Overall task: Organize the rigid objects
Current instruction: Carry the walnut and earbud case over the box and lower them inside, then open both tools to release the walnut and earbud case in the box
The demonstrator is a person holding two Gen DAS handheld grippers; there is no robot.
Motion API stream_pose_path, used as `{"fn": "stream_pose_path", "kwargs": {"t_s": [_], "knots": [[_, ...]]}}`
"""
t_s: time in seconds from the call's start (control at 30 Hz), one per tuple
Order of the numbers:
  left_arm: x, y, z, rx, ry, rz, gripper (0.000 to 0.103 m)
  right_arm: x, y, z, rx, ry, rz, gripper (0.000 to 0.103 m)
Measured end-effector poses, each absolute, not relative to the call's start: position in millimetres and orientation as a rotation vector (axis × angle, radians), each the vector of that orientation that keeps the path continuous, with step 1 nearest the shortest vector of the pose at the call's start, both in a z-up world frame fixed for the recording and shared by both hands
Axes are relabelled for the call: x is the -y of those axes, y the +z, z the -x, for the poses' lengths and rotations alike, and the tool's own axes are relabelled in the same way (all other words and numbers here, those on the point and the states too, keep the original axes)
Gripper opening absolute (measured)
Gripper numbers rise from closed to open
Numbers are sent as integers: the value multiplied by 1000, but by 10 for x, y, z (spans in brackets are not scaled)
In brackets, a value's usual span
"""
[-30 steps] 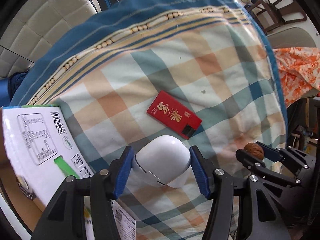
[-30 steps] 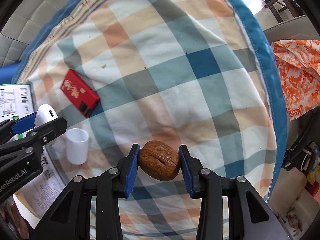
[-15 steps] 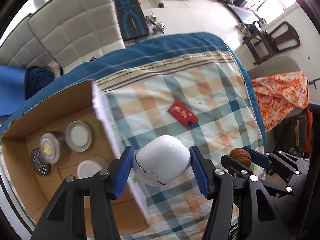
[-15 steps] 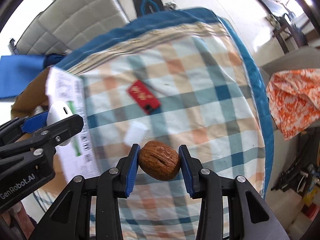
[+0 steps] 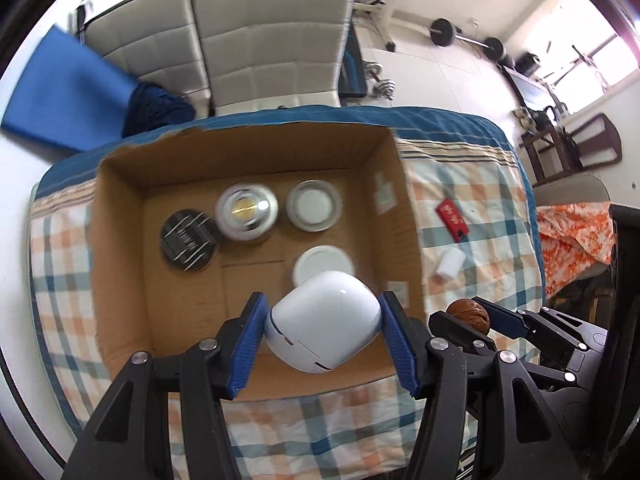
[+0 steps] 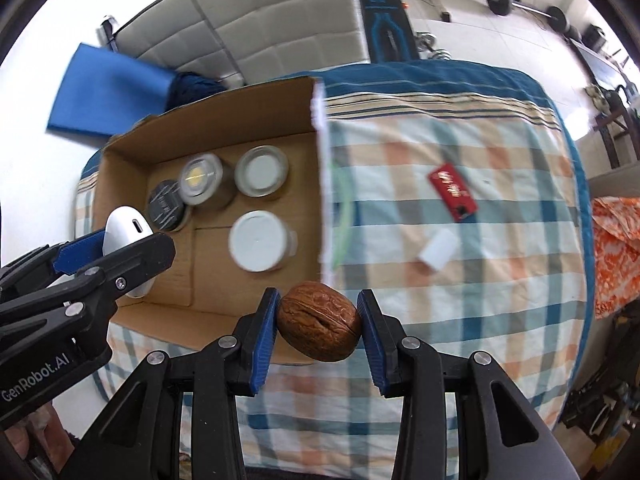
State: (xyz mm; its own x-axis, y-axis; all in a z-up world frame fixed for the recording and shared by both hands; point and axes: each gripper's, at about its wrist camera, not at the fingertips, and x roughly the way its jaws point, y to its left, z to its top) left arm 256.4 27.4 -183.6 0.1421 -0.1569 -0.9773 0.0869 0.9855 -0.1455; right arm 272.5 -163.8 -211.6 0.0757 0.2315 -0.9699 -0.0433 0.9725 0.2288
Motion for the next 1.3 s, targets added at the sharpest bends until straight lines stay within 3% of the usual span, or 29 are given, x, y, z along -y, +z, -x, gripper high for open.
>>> {"fn": "stream_pose_path", "kwargs": {"t_s": [0.27, 0.5, 0.9, 1.3], "knots": [[-943, -1979, -2432, -1431, -68, 122, 55, 883, -2239, -2698, -1504, 273, -126, 42], [-1259, -2346, -2428, -1474, -27, 178, 55, 550, -2671, -2725, -1567, 273, -149, 42], [-1523, -3145, -2627, -1625, -15, 311, 55, 255, -3389, -2942, -1661, 253, -169, 42], [-1673, -3482, -2760, -1685, 24, 345, 55, 83, -3827, -3139, -1726, 225, -139, 42]]}}
